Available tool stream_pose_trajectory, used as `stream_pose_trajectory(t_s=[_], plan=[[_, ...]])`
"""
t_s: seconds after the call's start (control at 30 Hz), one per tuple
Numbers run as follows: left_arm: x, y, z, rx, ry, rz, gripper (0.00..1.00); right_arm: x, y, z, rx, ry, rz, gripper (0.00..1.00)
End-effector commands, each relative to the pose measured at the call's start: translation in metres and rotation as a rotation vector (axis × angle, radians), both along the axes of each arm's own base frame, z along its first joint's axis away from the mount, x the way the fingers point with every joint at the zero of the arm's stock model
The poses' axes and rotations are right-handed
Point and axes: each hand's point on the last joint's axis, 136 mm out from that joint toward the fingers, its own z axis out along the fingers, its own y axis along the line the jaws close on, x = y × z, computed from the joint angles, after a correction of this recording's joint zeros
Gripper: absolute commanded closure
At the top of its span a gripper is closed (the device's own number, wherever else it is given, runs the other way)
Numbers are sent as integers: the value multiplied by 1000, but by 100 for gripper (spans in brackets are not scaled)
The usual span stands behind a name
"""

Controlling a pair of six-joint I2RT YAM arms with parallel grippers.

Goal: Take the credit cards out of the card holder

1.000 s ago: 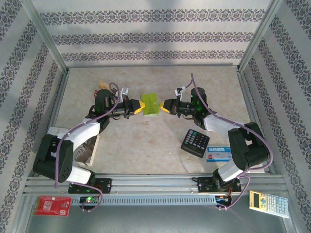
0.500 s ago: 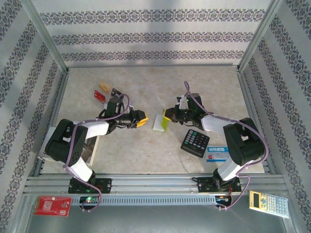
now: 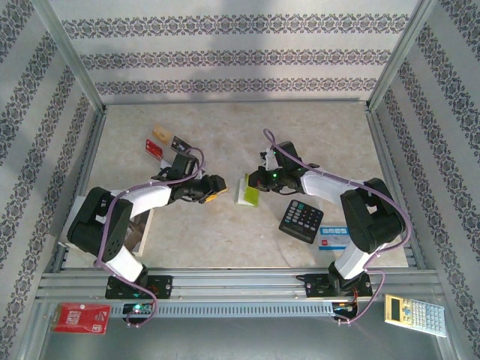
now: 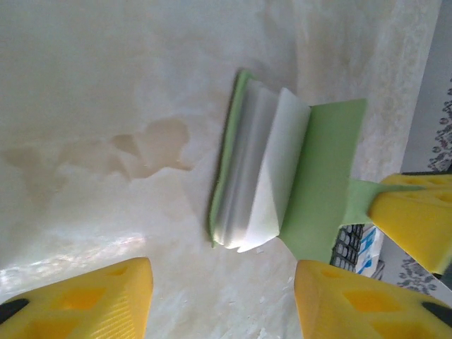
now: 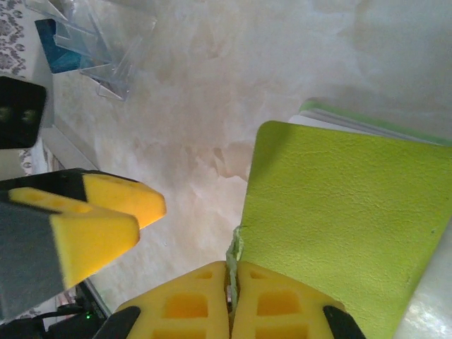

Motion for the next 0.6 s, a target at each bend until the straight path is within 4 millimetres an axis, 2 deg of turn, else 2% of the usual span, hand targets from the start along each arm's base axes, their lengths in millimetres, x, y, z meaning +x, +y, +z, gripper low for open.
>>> stream_pose_trajectory(t_s=[0.0, 0.23, 0.43, 0.57], plan=[[-3, -3, -1, 96, -22, -29, 45, 0, -21, -16, -111, 16, -19, 100], [4, -33, 2, 120, -57, -71, 46, 1, -76, -30, -330, 6, -97, 98], [9, -70, 2, 78, -65, -131, 48, 10, -112, -42, -477, 4, -165, 96], [10, -89, 0, 69, -64, -162, 48, 14, -120, -49, -480, 23, -187, 96]])
